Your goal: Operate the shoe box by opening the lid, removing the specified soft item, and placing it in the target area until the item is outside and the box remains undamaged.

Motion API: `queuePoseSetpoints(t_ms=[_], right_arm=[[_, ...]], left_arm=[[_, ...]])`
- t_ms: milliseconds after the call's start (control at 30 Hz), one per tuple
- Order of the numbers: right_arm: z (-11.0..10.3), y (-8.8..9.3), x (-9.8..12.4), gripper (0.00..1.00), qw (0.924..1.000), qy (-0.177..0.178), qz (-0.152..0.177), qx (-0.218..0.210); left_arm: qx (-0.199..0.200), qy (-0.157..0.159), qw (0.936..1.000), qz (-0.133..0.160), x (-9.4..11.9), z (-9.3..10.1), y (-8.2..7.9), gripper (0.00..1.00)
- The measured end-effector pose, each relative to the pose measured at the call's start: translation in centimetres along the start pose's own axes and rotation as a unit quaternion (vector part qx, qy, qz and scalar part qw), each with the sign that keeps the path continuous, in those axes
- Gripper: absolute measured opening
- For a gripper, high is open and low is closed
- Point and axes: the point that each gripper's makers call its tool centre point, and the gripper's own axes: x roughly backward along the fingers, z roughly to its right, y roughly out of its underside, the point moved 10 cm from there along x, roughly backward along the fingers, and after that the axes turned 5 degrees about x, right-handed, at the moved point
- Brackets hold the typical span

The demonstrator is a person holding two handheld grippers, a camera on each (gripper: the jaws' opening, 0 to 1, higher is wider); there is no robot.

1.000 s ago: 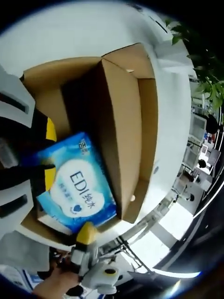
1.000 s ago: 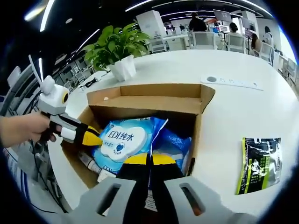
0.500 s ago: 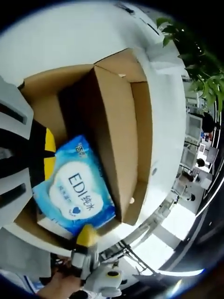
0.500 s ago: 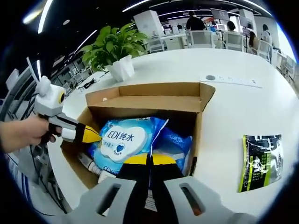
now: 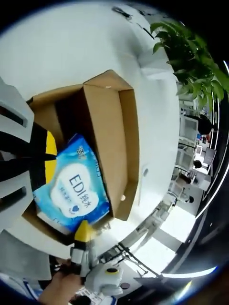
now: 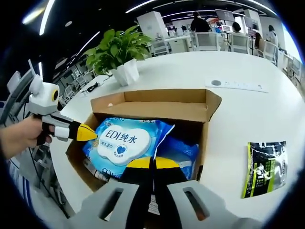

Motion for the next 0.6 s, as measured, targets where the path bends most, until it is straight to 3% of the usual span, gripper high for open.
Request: queuePoseSetpoints(t_ms=[233, 600], right_arm=[[-0.2, -1.0, 1.3, 0.0, 0.9999, -0.003, 0.008, 0.012], [0.7, -1.6, 4.2, 0.0, 0.9994, 0.001, 0.017, 0.032]], left_arm=[[0.005, 0.001, 0.9998, 0.019, 1.4, 0.9, -0.5, 0.0], [0.006, 0.009, 0.9992, 0.039, 2.2, 4.1, -0.6, 0.0]])
